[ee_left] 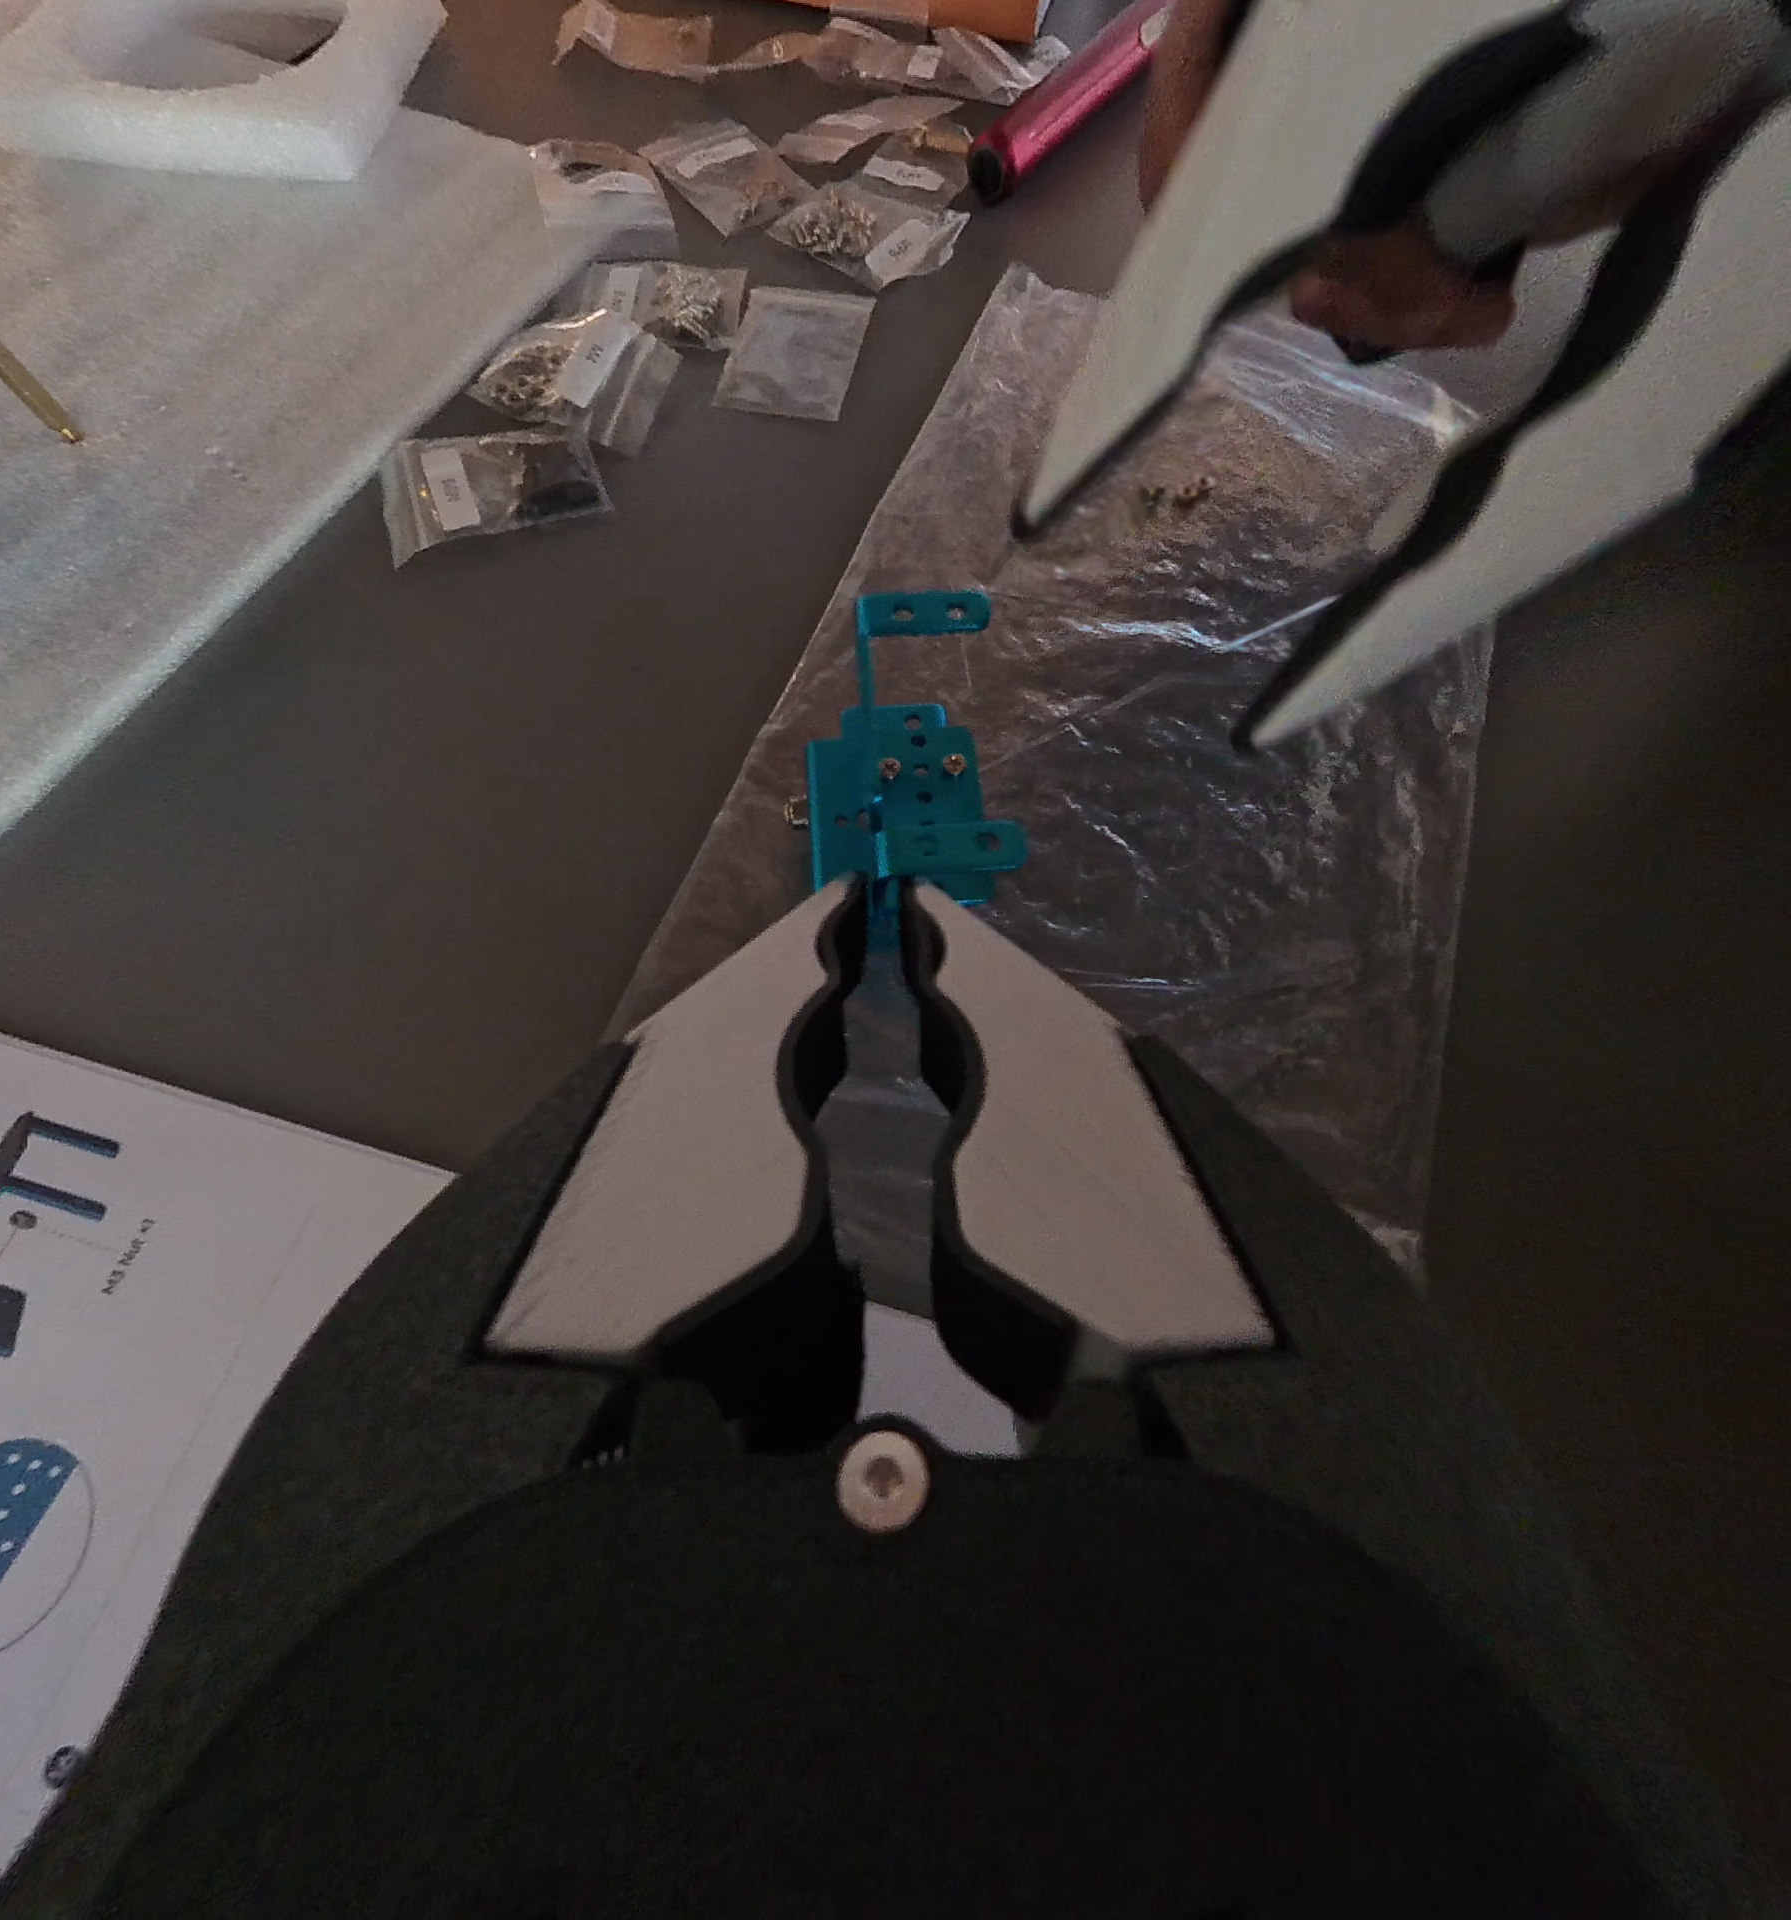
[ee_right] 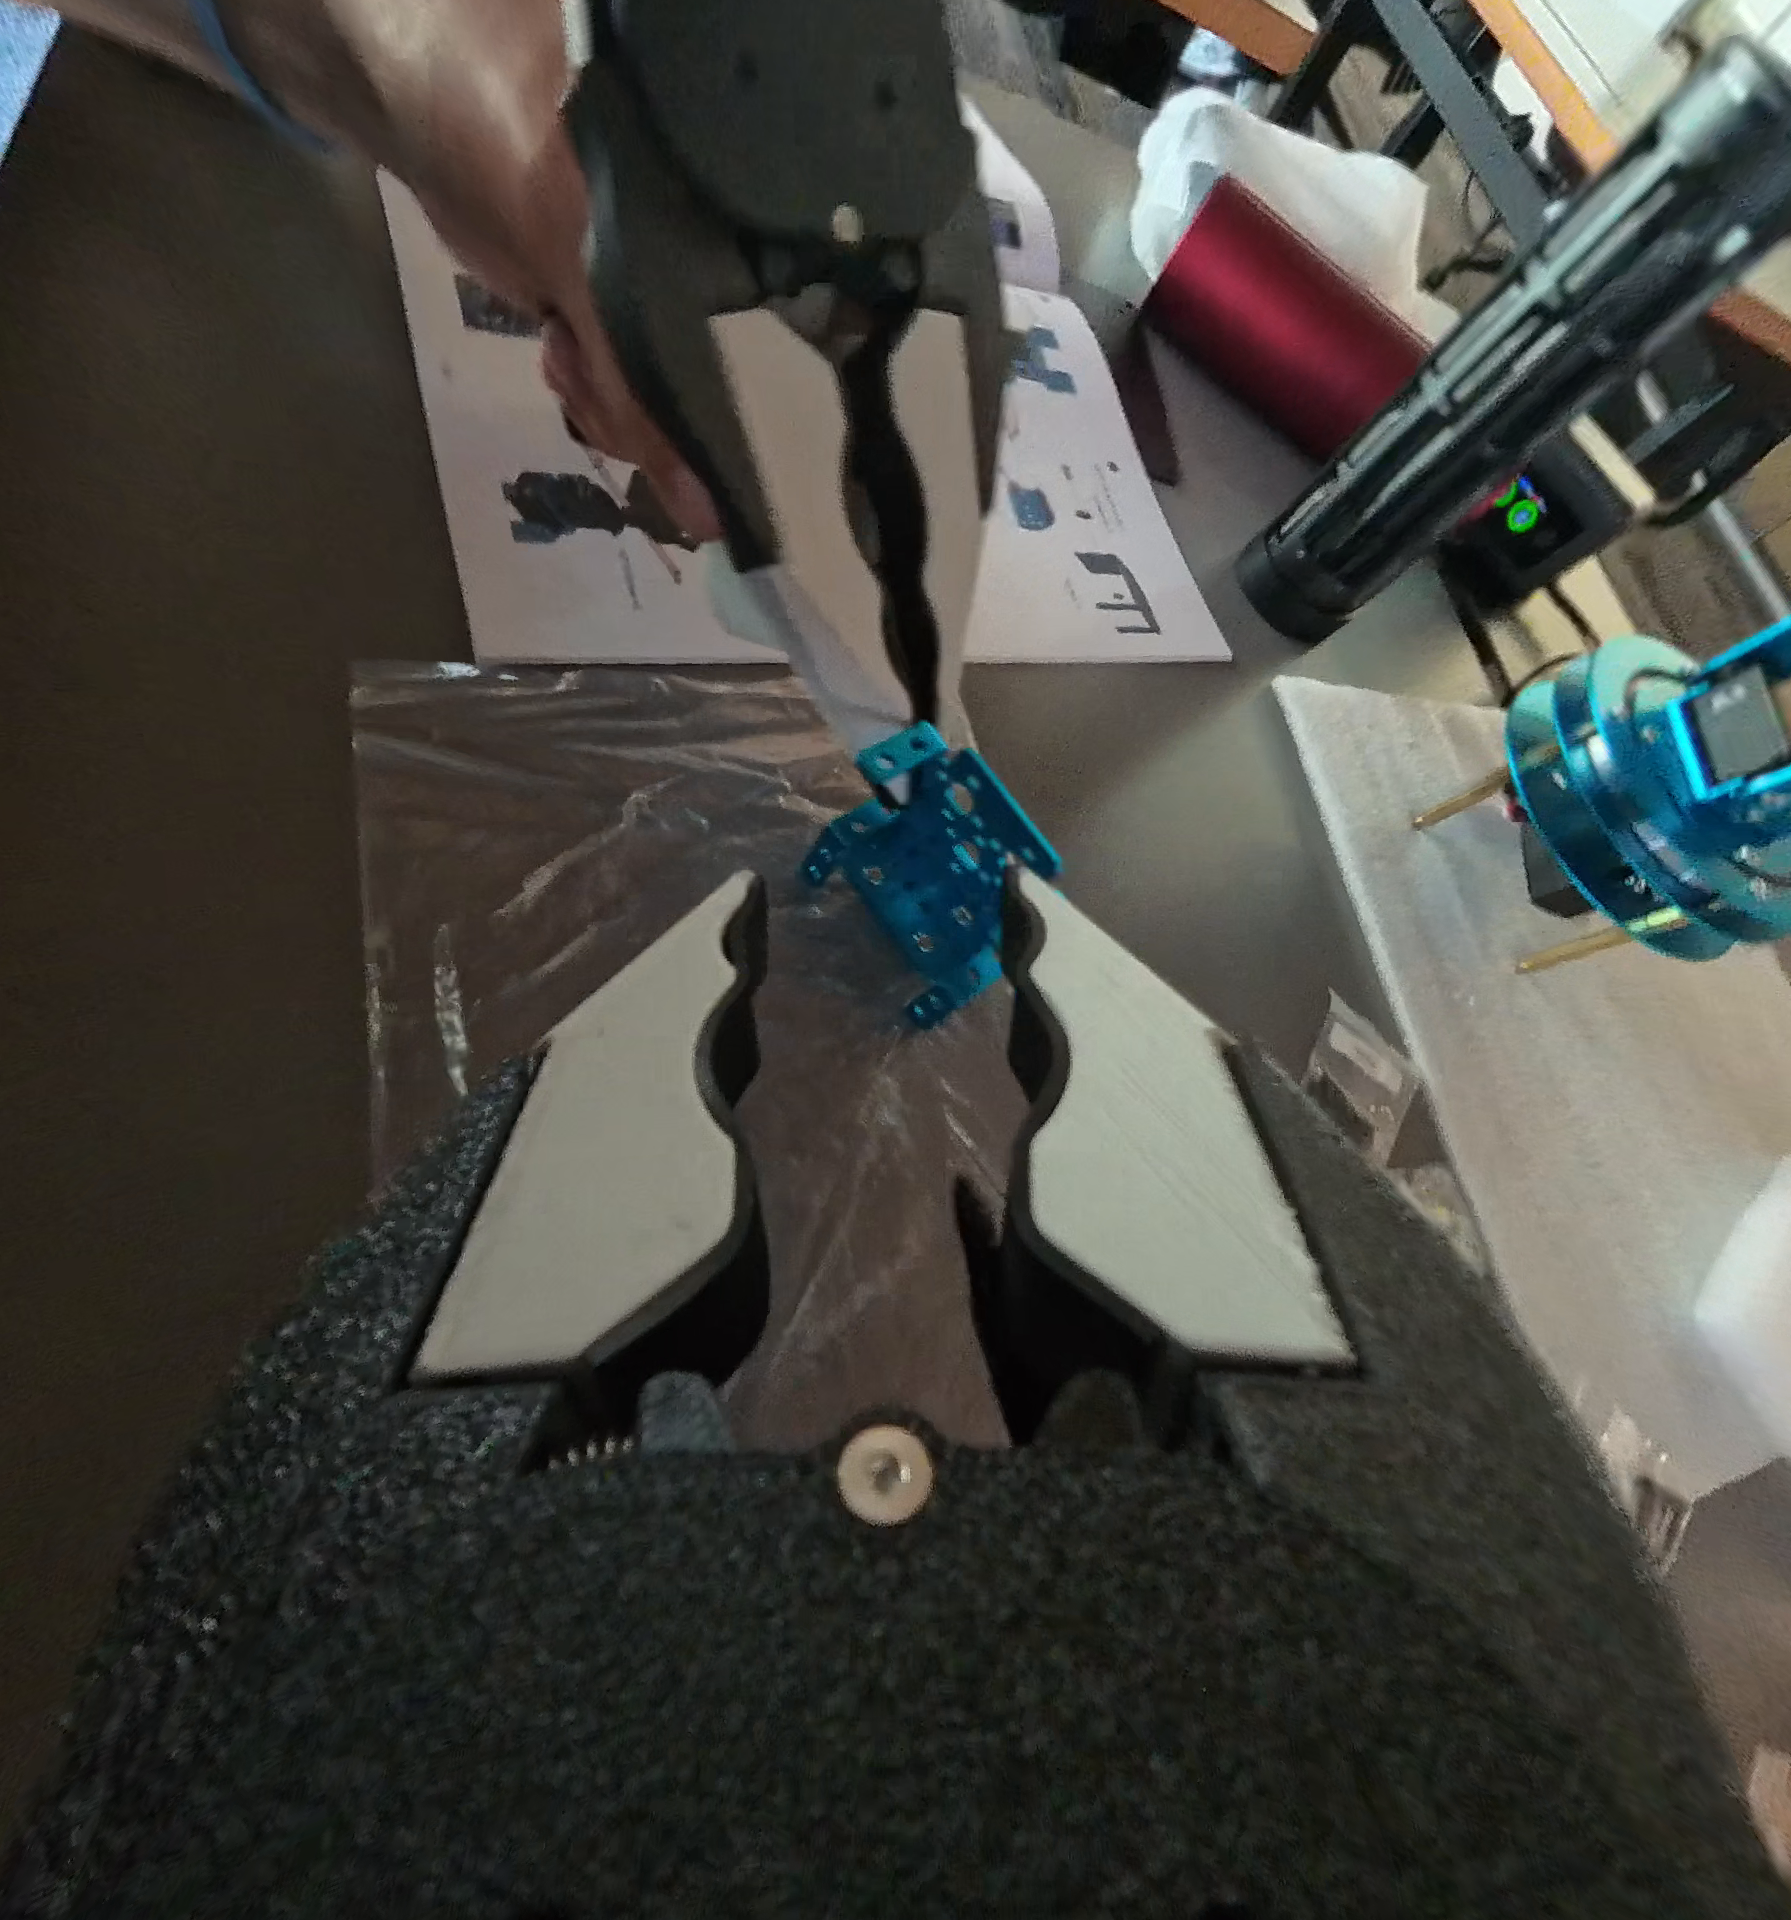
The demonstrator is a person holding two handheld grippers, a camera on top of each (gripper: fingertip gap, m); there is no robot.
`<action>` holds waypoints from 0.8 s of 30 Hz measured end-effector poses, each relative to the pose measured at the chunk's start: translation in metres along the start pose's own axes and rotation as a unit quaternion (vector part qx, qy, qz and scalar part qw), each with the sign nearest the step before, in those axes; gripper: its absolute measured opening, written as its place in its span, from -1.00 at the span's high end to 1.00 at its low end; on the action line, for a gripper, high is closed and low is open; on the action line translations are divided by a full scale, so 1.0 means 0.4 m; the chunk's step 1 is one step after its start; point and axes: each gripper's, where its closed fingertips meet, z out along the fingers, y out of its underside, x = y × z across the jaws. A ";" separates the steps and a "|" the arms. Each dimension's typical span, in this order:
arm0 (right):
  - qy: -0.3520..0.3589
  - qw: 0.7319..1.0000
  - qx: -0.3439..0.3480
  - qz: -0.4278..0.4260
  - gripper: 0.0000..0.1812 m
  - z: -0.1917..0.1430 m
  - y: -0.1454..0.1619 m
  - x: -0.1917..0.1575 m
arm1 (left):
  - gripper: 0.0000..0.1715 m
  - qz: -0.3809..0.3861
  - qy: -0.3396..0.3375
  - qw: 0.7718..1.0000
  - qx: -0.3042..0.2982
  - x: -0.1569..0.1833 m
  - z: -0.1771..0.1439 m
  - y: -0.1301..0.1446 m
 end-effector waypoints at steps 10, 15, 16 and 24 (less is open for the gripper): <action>-0.030 0.982 0.035 0.182 0.47 -0.149 0.111 0.120 | 0.34 0.019 0.026 0.997 -0.068 0.045 -0.028 -0.020; -0.040 0.979 0.042 0.196 0.48 -0.198 0.158 0.113 | 0.38 -0.005 0.034 0.985 -0.167 0.038 -0.006 -0.060; -0.037 0.980 0.040 0.193 0.48 -0.202 0.163 0.109 | 0.38 -0.007 0.036 0.980 -0.197 0.038 0.003 -0.059; 0.008 0.979 0.047 0.198 0.55 -0.257 0.188 0.124 | 0.46 0.032 0.017 0.928 -0.370 0.019 0.066 -0.019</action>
